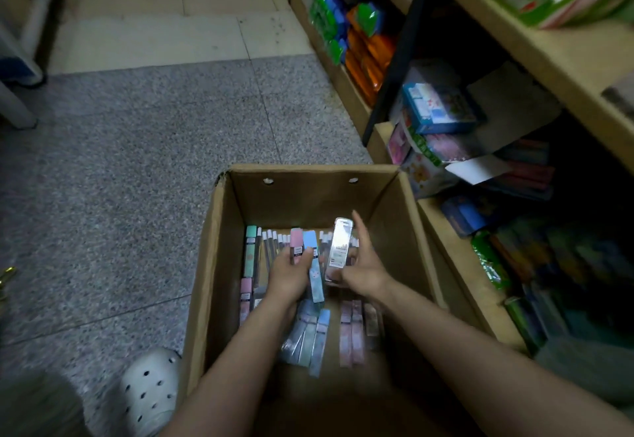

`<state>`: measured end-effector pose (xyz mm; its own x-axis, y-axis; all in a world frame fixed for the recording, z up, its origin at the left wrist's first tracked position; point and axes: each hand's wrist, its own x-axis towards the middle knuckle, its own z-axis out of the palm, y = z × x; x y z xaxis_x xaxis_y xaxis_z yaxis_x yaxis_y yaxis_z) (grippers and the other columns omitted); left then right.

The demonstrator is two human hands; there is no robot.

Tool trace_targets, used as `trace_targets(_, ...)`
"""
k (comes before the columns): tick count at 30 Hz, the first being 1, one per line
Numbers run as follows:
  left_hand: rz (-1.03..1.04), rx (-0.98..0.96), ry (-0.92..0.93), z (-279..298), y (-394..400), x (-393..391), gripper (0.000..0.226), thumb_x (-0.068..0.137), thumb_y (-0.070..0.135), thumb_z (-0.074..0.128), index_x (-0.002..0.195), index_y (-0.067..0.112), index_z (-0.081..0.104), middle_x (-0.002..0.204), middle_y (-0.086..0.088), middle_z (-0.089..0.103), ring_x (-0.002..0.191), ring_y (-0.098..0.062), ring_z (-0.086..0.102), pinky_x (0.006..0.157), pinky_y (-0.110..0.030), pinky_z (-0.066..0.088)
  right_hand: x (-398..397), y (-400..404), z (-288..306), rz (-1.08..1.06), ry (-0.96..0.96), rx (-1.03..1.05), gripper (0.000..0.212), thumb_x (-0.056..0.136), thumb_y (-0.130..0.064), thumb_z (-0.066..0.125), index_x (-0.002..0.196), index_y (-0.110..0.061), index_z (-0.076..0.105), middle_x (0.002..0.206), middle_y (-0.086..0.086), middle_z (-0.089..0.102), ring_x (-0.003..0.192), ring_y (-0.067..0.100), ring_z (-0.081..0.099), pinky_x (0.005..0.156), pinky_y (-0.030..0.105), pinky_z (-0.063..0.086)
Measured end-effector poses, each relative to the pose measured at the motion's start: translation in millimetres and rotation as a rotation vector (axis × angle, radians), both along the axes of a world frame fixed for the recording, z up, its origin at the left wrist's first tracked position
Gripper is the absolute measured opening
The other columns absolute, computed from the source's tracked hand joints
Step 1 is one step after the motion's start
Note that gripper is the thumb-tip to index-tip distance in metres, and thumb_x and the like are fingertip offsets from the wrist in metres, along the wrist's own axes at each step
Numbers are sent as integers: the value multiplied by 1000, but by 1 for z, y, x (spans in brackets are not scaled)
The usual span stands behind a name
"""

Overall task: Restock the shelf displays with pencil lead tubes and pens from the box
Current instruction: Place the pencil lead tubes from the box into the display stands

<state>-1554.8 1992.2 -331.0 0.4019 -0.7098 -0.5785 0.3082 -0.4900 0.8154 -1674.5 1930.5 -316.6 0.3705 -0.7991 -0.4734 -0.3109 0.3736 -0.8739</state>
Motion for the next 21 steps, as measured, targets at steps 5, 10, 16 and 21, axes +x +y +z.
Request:
trace_targets(5,-243,-202,-128,83,-23,-2,11,99,20,53,105,20,62,101,-10,74,84,-18,71,74,-35,57,-28,-7,90,108,50,-259,98,68,26,68,139,-23,22,78,4,60,57,5,63,49,26,55)
trace_targets(10,-516,-351,-160,183,-49,-20,18,100,17,50,115,11,58,91,-1,71,77,-7,70,68,-21,56,-70,-19,181,66,175,-630,69,76,4,75,121,-22,28,100,-4,62,75,-1,66,67,22,56)
trace_targets(16,-598,-531,-169,255,-55,-63,17,100,15,51,116,14,57,102,-12,68,81,-20,68,67,-32,56,-115,-6,259,4,286,-854,56,80,-16,73,107,-31,26,95,-2,66,71,7,66,72,42,58)
trace_targets(21,-595,-592,-47,276,-57,-90,11,100,20,51,106,20,60,98,-8,72,90,-30,68,87,-54,54,-140,2,290,-69,320,-927,50,85,-12,66,107,-29,24,100,6,62,88,21,67,78,53,54)
